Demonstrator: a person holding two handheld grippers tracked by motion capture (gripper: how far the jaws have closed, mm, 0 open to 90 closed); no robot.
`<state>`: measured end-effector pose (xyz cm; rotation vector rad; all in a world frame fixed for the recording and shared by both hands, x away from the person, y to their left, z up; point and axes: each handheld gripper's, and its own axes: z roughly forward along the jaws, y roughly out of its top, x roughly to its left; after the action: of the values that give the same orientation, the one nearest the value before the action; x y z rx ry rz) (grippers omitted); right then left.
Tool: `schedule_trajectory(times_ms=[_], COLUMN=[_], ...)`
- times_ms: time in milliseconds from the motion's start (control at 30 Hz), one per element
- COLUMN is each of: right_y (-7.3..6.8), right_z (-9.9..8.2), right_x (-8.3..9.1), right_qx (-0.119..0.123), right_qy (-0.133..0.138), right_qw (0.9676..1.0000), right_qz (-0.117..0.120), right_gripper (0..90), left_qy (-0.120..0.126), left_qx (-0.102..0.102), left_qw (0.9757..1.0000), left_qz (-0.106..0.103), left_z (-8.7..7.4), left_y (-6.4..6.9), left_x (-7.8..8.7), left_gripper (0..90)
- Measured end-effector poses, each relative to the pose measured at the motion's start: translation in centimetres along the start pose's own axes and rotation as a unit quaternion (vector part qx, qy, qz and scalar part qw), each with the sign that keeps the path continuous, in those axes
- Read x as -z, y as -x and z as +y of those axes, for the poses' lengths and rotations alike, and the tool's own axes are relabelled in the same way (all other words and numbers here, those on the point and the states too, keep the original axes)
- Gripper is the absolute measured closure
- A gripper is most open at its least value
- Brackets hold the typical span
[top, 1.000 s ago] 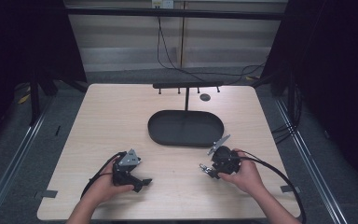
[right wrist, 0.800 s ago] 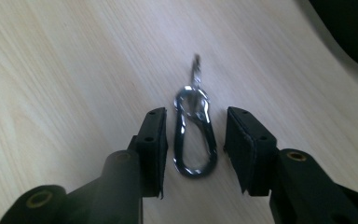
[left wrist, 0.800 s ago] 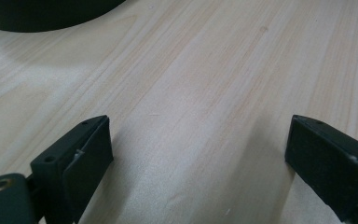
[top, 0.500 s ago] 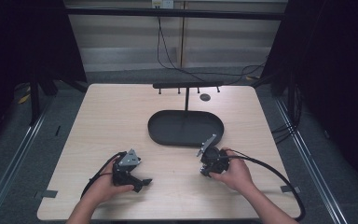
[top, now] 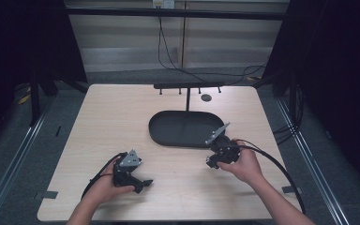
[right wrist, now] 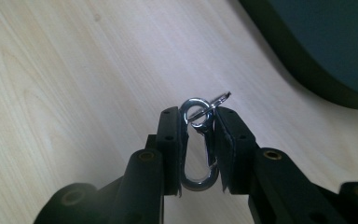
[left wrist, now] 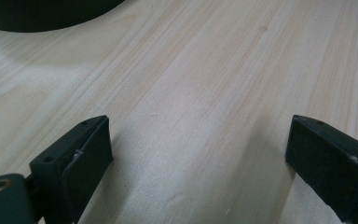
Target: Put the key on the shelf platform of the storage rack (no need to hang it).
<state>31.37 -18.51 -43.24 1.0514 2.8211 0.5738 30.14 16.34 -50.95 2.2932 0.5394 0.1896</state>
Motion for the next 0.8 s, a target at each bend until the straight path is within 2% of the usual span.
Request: schedule_trajectory(times_ms=[133,333,500,800], right_y=[0.7,1.3,1.5,2.6], right_z=[0.8,2.3,3.1,4.1], right_x=[1.2,2.0,2.1,1.7], right_qx=[-0.001,-0.002,0.006,-0.017], right_qy=[0.001,0.004,0.010,0.033], right_qw=[1.0000,0.9999,0.9997,0.9988], right_qz=[-0.006,-0.011,-0.022,-0.031], right_gripper=[72.7,72.7,72.7,72.6], left_qy=[0.000,-0.002,-0.003,-0.001], left_qx=[0.000,-0.003,-0.003,-0.002], left_qw=[1.0000,1.0000,1.0000,1.0000], left_qz=[-0.001,-0.002,-0.003,-0.003], left_z=[0.0,0.0,0.0,0.0], left_y=[0.0,0.0,0.0,0.0], left_x=[0.0,0.0,0.0,0.0], left_gripper=[6.7,6.5,6.3,5.9])
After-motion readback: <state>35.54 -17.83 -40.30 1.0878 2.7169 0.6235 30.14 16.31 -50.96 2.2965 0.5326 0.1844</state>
